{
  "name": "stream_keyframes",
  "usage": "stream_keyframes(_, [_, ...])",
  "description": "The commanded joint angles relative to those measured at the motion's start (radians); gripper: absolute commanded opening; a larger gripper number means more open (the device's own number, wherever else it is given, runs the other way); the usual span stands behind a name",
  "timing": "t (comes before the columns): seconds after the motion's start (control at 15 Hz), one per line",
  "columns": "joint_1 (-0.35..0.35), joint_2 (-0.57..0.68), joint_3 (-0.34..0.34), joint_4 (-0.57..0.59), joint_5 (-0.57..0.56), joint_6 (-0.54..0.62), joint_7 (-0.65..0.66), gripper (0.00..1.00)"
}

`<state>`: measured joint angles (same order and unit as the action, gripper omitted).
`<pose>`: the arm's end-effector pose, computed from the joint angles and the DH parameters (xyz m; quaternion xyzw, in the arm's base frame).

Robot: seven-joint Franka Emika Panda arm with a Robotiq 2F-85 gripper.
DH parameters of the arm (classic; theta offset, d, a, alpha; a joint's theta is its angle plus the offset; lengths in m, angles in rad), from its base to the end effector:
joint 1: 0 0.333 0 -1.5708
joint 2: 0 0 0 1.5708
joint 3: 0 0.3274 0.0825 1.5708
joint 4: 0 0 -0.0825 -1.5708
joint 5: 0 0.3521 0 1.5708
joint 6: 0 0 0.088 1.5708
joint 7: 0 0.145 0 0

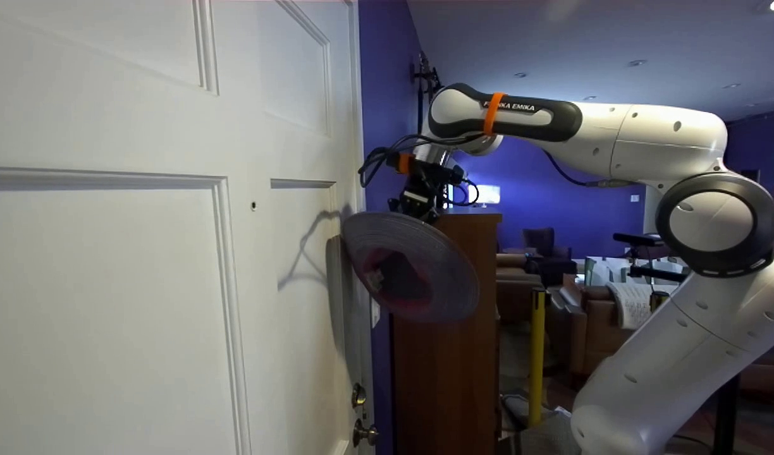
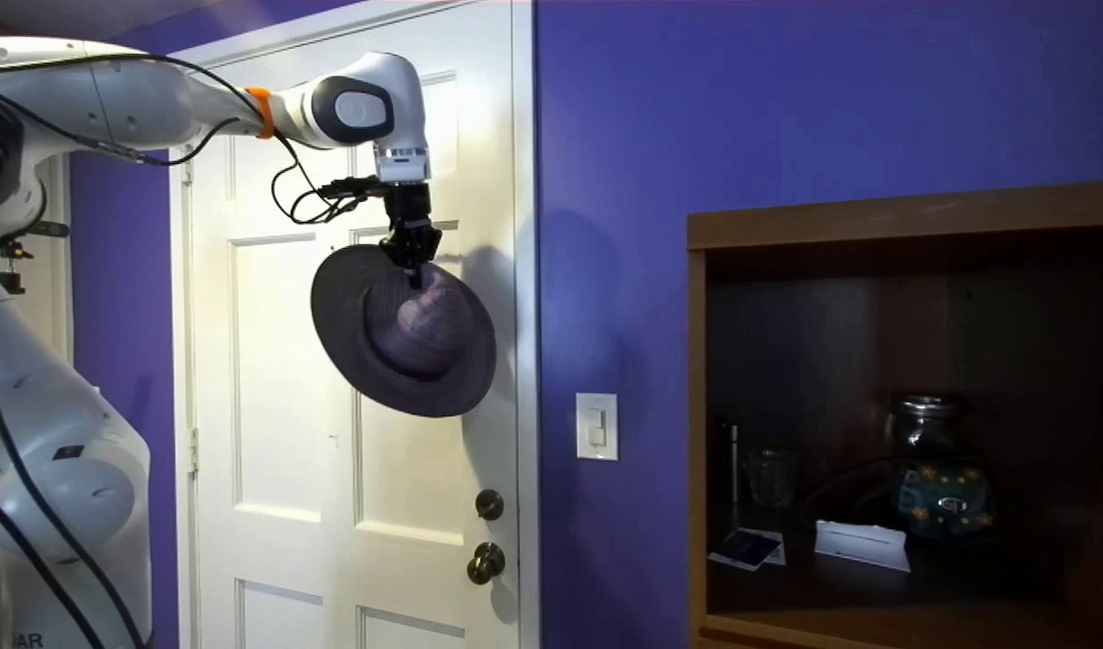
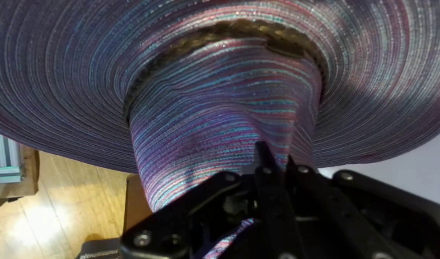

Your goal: Hang the hat on the hook on the door

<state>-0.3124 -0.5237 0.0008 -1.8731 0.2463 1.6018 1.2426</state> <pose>0.3472 -0.0753 0.7013 -0.7101 0.6821 -0.0568 0.1652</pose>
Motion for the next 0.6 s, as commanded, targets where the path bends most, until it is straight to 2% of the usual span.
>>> stream_keyframes(0.0, [0.043, -0.05, 0.031, -0.095, 0.008, 0.023, 0.134, 0.01])
stream_keyframes(0.07, [0.044, -0.058, 0.05, -0.121, -0.004, 0.044, 0.185, 0.01])
stream_keyframes(0.27, [0.072, -0.085, 0.078, -0.198, 0.062, 0.101, 0.348, 0.01])
stream_keyframes(0.53, [0.098, -0.118, 0.123, -0.305, 0.081, 0.232, 0.547, 0.01])
